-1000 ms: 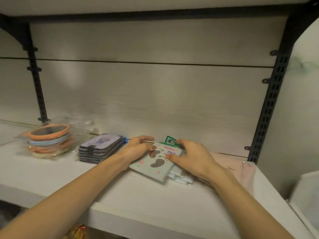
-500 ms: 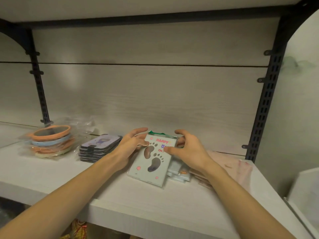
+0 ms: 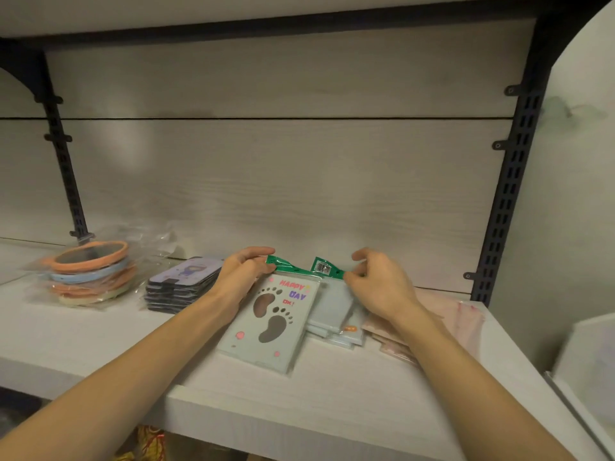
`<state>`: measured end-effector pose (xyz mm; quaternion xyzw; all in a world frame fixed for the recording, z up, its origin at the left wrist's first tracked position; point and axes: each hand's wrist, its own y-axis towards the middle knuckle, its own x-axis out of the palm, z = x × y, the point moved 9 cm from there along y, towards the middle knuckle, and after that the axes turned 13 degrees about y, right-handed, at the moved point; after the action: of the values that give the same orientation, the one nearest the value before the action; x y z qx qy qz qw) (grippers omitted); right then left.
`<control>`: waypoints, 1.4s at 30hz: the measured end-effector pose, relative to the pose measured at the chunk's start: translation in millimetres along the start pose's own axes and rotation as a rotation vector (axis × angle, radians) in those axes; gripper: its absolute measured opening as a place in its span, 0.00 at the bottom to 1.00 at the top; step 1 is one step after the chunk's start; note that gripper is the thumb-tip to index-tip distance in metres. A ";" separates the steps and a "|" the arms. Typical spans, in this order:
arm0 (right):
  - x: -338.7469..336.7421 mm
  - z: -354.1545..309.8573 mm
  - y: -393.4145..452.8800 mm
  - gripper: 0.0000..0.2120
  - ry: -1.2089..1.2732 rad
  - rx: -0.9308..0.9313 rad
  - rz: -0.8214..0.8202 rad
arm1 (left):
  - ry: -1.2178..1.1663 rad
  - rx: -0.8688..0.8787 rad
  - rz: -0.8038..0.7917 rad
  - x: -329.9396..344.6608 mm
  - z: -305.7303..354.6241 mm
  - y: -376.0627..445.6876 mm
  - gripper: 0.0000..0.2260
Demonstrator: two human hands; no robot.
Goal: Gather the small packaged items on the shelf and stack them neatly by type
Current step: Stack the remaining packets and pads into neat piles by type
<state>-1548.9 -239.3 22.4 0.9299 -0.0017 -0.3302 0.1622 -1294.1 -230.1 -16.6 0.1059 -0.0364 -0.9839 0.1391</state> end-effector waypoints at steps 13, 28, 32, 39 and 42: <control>8.9 14.1 -3.5 0.33 -0.266 0.112 -0.063 | 0.022 -0.070 0.081 -10.7 -7.1 1.2 0.11; 0.0 22.2 9.5 0.41 0.602 0.165 0.030 | -0.079 -0.126 0.002 -6.7 -7.1 1.0 0.14; -2.5 23.4 11.7 0.34 0.759 0.203 0.104 | -0.097 -0.140 -0.002 -4.9 -7.9 0.8 0.13; -11.6 34.5 8.9 0.20 0.401 0.196 0.208 | -0.156 -0.129 0.058 -10.5 -8.0 -3.8 0.10; -26.2 29.3 4.3 0.19 0.255 0.157 0.298 | -0.126 -0.126 0.094 -12.6 -9.8 -1.3 0.12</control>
<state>-1587.0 -249.3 18.5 0.9634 -0.1444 -0.1810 0.1350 -1280.5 -225.8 -23.8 0.0332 0.0119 -0.9813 0.1890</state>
